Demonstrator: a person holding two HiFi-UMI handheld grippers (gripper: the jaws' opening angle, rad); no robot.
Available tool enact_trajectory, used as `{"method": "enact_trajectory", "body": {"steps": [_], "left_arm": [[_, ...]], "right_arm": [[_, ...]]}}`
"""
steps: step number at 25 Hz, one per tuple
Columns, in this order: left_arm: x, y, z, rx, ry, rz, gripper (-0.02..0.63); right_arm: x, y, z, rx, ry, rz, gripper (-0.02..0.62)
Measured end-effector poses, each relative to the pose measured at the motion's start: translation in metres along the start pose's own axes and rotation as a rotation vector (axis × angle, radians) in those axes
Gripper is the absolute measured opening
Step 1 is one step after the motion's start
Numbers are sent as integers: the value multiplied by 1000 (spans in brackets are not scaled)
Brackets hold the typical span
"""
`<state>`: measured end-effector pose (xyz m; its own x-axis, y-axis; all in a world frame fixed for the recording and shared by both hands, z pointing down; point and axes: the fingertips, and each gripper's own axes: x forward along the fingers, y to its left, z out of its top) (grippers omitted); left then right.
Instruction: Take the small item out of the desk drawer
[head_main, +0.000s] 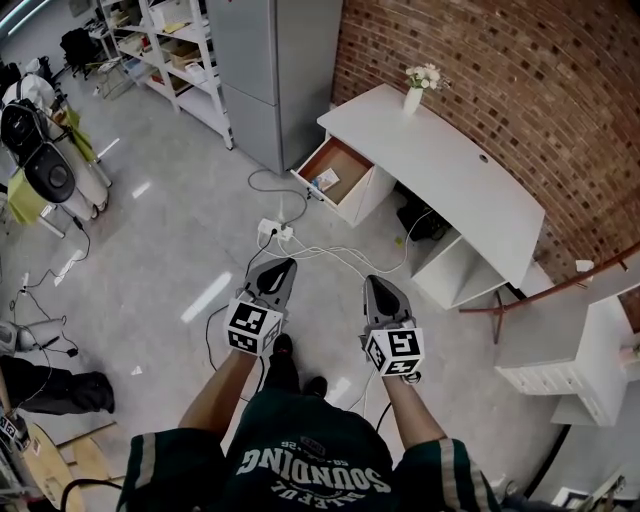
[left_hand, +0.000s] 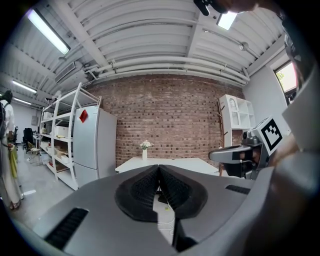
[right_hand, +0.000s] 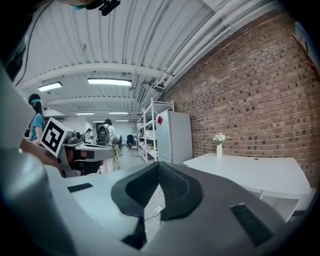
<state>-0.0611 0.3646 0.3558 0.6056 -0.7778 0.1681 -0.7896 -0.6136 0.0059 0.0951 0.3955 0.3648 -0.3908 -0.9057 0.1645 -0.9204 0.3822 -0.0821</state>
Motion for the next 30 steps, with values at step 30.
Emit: {"method": "enact_trajectory", "body": {"steps": [30], "left_arm": [[113, 136, -2, -10, 26, -85, 17]], "right_arm": [[169, -11, 11, 5, 40, -61, 25]]}}
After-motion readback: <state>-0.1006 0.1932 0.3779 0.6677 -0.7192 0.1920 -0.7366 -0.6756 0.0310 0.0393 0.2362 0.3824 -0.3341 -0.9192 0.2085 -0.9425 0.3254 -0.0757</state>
